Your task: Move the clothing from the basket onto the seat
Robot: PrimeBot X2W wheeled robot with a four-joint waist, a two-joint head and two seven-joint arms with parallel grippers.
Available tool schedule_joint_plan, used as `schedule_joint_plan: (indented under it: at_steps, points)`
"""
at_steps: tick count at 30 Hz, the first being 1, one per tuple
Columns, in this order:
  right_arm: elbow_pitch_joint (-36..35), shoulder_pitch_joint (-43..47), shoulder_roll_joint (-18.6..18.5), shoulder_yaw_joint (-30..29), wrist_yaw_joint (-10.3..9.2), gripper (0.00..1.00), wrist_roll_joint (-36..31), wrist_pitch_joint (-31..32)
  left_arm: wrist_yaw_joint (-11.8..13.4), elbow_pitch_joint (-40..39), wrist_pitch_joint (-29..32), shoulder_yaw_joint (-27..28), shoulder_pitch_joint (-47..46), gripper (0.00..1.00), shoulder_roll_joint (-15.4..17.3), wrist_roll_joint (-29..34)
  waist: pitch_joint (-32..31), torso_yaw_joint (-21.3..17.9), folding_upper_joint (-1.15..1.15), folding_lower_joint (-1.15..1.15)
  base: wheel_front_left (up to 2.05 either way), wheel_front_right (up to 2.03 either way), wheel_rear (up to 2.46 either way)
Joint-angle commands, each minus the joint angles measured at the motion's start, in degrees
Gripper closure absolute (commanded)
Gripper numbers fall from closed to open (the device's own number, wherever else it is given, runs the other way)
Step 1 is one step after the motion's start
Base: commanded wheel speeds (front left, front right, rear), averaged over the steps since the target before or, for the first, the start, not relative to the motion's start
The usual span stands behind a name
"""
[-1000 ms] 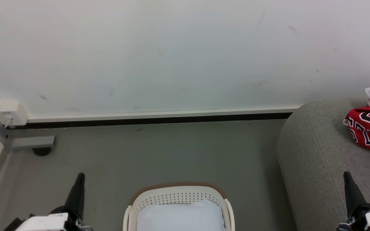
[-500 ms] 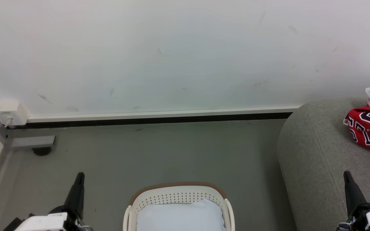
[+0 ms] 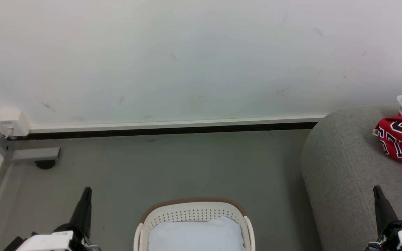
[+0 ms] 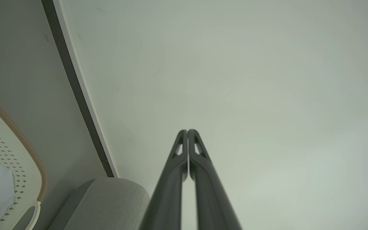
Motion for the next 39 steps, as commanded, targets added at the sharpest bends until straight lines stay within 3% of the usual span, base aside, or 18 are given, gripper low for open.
schedule_joint_plan:
  at_steps: [1, 39]
  points:
    - [-0.3, -0.7, -0.4, -0.2, -0.12, 1.00, 0.1, 0.2, -0.3, -0.2, 0.2, 0.2, -0.5, 1.00, 0.4, -0.7, 0.0, 0.0, 0.00, 0.00, 0.00, 0.00, 0.00]
    - [-0.3, -0.7, -0.4, -0.2, -0.12, 1.00, 0.1, 0.2, -0.3, -0.2, 0.2, 0.2, -0.5, 1.00, 0.4, -0.8, 0.0, 0.0, 0.00, 0.00, 0.00, 0.00, 0.00]
